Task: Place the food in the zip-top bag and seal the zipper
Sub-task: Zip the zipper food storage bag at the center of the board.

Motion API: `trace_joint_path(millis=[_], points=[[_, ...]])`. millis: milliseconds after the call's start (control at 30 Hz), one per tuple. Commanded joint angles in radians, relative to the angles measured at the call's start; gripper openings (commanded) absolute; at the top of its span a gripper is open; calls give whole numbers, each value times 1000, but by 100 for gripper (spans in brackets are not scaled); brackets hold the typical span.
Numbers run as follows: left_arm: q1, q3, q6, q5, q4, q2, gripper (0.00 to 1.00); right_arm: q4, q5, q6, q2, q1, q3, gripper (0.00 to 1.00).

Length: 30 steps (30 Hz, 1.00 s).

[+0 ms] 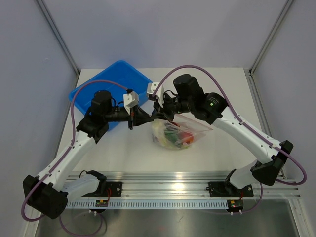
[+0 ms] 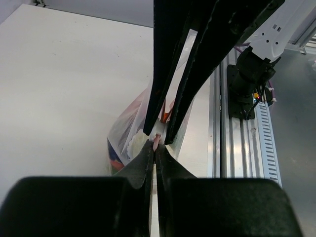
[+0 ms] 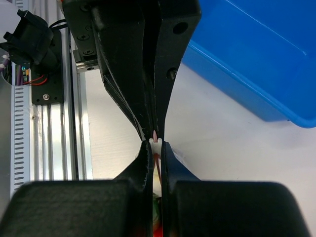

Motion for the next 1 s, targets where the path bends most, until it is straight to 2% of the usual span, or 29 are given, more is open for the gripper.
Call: trace_joint_path(millis=[0,100,367,967], points=[[4,42,3,67,48,-3,0,35,-17,14,-31,-17,-6,0],[4,27,-32,88,91,-3,0,31,-18,15,-25,-17,-7,0],[6,-101,-100,-99,267,-120,0,18,-18,30,-57,-43,-36,0],[34,-90,-100,-136,228,-103,0,48,51,80,-198,-50,-185,0]])
